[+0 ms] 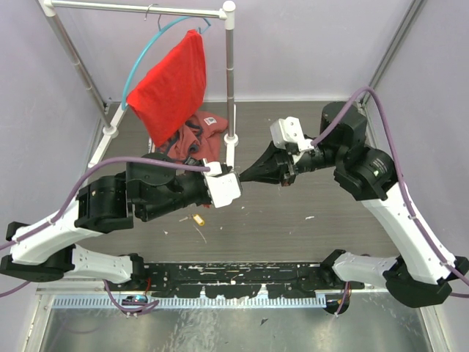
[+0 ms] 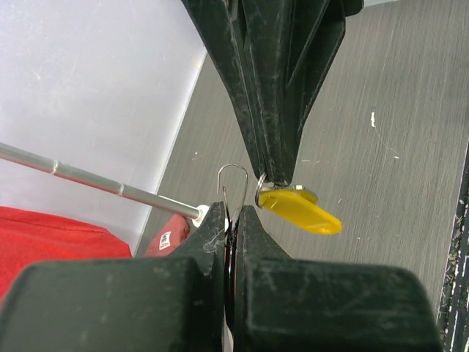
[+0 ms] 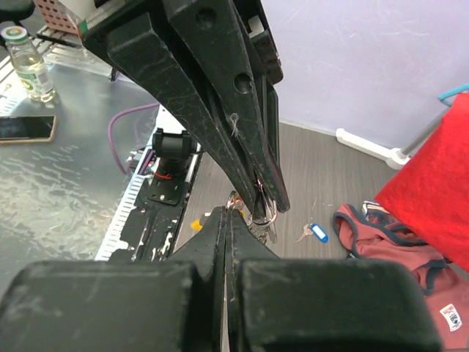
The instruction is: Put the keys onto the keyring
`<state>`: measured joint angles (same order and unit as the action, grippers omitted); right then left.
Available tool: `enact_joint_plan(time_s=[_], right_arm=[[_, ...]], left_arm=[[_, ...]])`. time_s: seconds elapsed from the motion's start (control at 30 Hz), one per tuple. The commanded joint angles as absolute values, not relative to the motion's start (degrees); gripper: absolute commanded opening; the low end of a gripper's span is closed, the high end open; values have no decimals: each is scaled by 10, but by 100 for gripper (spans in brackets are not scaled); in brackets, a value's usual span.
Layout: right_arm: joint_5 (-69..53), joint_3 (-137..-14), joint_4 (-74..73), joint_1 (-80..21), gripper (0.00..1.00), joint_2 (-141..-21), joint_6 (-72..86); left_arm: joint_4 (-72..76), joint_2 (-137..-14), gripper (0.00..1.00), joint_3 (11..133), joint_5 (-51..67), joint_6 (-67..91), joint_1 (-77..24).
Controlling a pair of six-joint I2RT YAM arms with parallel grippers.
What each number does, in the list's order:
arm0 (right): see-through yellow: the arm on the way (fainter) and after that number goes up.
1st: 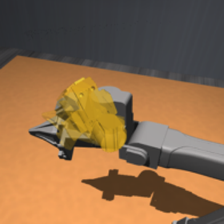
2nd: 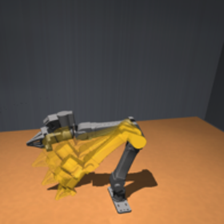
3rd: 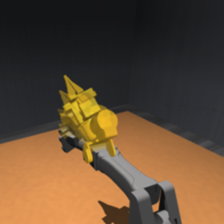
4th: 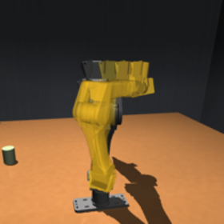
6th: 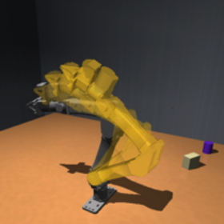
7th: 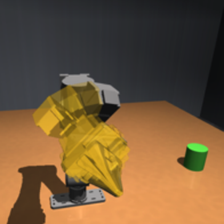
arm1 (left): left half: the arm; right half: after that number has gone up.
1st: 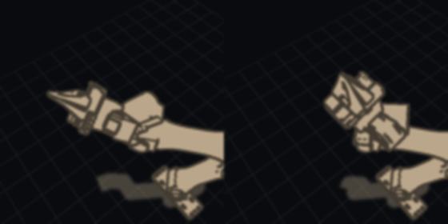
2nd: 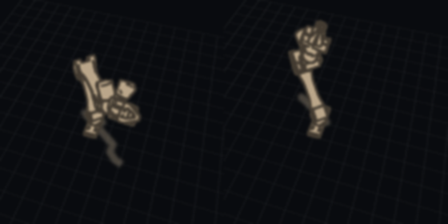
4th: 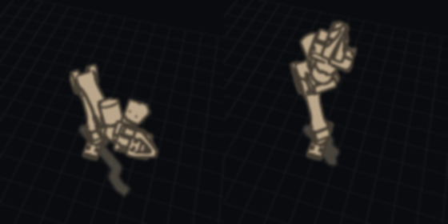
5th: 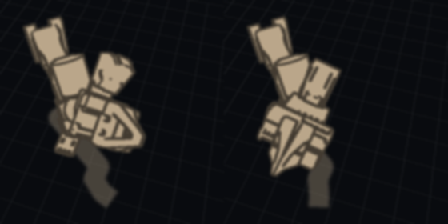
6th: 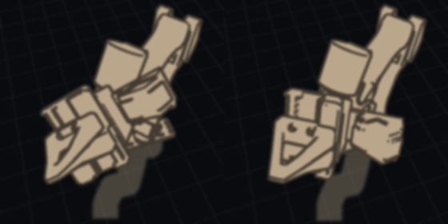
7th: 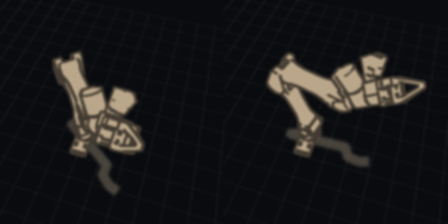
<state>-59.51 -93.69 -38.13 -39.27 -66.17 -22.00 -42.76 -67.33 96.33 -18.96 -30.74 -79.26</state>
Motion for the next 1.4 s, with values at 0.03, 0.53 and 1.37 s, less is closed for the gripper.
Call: enact_joint_plan(time_s=[0.03,0.53,1.37], right_arm=[[-562,-927,-326,-395,1,-630,-198],[-511,-929,-346,-395,1,-628,-205],[-496,-973,-450,-395,1,-619,-284]], left_arm=[[-403,-662,0,969,-193,-303,-792],[-406,-661,0,974,-190,-305,-792],[-419,-665,0,980,-196,-314,-792]])
